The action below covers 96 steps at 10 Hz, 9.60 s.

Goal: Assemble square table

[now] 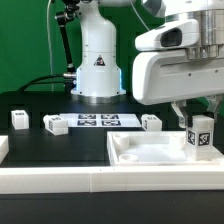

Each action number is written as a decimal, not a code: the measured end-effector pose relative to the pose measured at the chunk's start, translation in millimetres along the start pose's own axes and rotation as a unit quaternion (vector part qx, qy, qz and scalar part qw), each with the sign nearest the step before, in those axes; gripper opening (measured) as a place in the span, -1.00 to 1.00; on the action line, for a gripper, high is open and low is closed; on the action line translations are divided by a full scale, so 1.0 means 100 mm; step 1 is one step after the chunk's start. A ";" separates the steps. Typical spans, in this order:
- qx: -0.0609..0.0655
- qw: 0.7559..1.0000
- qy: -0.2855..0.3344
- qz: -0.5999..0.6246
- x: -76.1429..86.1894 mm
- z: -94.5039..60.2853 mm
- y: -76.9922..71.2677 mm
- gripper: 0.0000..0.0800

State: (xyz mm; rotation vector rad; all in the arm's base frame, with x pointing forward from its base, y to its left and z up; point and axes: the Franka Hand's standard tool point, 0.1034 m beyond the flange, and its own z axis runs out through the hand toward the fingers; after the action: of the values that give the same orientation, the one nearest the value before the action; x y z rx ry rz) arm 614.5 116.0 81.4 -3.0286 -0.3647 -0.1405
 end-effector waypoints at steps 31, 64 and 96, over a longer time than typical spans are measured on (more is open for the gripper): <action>-0.006 0.993 -0.023 0.119 0.01 0.01 -0.09 0.62; 0.017 0.851 -0.005 0.525 0.05 0.02 -0.05 0.26; -0.011 0.978 0.009 0.207 0.06 0.03 -0.01 -0.27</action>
Offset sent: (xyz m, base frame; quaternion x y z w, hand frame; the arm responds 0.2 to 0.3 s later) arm -0.0132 -0.0005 -0.0059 0.0071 0.0216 0.3598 0.9328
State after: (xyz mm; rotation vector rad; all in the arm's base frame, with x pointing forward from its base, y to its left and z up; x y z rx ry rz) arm 620.3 118.2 79.5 -3.0403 0.2727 -0.1405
